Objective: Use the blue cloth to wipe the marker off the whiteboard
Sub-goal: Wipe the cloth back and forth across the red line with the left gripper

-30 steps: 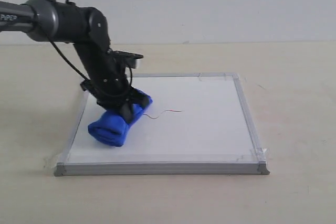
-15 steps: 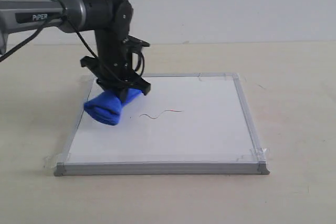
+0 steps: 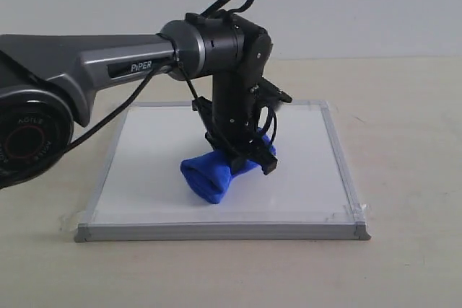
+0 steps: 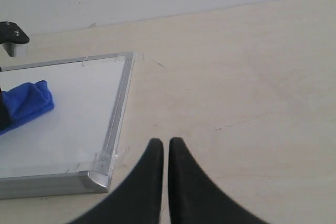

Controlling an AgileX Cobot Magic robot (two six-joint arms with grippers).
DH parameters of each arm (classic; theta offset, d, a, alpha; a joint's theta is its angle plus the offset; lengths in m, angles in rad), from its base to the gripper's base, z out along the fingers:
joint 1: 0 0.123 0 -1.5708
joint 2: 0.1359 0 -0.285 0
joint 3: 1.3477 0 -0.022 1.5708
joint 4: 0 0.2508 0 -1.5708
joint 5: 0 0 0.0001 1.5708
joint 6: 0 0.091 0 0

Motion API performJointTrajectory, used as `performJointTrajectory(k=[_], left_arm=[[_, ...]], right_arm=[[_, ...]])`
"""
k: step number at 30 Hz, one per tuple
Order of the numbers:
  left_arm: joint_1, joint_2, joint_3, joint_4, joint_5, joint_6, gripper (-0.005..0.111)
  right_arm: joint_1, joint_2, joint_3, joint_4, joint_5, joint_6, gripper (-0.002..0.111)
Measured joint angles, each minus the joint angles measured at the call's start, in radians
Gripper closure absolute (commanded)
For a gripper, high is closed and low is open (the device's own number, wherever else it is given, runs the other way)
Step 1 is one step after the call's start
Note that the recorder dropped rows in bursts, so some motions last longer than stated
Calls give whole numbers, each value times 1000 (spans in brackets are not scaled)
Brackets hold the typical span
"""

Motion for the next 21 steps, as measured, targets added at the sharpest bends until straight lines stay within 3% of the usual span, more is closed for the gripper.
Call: performJointTrajectory(k=[11,17,21], left_arm=[[258,31,-56,-117,-4,-125,102],[227,33,-56,-144,-4,-61,102],[128,35,-59,-164,-14,22,102]], right_arm=[[0,0,0,0,0,0,108],[0,0,0,0,0,0,108],[0,0,0,0,0,0,108]])
